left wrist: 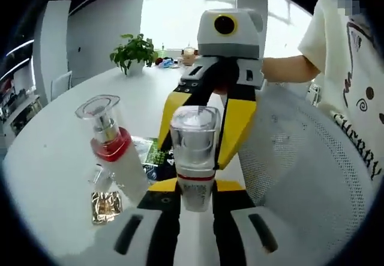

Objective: Arrange the skincare products in the storage area until every visible bottle or jar stands upright without overlapping.

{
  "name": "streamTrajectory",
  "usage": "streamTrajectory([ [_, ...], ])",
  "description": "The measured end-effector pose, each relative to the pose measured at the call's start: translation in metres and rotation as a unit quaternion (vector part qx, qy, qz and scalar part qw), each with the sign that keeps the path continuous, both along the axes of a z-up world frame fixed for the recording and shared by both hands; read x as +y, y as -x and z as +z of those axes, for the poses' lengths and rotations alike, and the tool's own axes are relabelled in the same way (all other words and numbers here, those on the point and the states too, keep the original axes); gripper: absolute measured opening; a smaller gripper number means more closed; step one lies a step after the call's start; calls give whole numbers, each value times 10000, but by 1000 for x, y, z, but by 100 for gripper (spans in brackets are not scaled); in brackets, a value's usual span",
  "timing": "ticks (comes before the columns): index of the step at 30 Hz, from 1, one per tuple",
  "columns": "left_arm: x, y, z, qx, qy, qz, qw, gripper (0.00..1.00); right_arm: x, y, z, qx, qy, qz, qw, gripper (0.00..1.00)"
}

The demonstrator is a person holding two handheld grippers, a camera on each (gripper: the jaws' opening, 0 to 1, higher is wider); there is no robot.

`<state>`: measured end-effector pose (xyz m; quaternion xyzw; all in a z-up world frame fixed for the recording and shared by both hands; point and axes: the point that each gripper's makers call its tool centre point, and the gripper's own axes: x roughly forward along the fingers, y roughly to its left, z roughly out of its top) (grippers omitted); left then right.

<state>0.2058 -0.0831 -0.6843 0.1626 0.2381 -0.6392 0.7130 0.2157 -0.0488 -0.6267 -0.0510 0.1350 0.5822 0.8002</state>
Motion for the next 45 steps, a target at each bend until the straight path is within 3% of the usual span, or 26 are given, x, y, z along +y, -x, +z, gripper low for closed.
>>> streamTrajectory([
  [7,-2,-8,-18,-167,-172,132,9996,16,1,-4,-17,-197,382,188,9989,18],
  [15,0,-11,-32,-130,-185,180,9996,16,-2,-5,-32,-201,553,285,9979,18],
  [27,1,-18,-43,-241,-298,150,9992,16,-7,-10,-43,-256,510,267,9980,18],
  [45,0,-24,-42,-467,-236,77,9986,18,-5,-11,-37,-130,313,186,9993,20],
])
